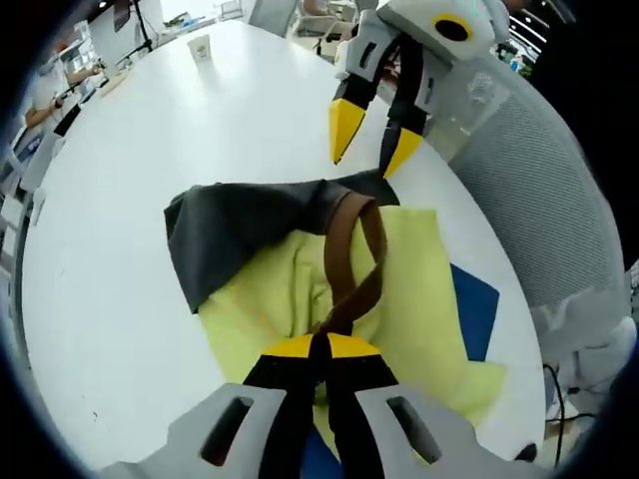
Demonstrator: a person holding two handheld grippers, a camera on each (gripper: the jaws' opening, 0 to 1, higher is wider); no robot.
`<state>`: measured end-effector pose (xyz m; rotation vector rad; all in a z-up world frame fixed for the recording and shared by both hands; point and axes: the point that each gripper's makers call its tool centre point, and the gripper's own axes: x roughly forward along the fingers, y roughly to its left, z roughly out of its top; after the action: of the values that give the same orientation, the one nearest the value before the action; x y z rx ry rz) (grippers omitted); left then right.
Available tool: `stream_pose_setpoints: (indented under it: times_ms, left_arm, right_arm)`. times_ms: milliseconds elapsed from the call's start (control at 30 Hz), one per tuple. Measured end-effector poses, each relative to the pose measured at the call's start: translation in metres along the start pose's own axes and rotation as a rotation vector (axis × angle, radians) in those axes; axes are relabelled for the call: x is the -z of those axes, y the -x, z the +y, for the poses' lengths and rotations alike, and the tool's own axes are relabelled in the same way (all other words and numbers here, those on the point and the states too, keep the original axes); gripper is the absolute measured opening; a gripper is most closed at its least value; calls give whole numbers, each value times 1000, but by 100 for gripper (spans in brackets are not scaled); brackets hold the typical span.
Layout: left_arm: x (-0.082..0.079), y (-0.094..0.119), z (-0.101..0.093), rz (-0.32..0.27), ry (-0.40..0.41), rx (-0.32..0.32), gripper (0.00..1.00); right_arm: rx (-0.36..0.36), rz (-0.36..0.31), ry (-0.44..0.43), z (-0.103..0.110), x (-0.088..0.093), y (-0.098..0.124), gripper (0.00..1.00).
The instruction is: Fold the garment on the visible template until the final outline fits inside the template.
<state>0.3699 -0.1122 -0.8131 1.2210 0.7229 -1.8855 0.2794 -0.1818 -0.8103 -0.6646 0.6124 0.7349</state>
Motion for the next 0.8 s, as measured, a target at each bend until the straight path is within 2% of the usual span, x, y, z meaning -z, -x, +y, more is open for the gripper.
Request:
stream_pose_setpoints:
  times_ms: [267, 467, 633, 800]
  left_arm:
    - [0, 14, -4, -30, 46, -44, 2]
    - [-1, 23, -8, -63, 79, -84, 2]
    - [-5, 36, -11, -96, 102, -123, 2]
    - [-9, 57, -9, -161, 151, -187, 2]
  right_arm:
    - [-7, -18, 32, -2, -4, -4, 16]
    - [-30, 3, 80, 1, 3, -15, 14]
    - [-32, 8, 74, -2, 4, -25, 11]
    - [-20, -17, 40, -8, -3, -29, 0]
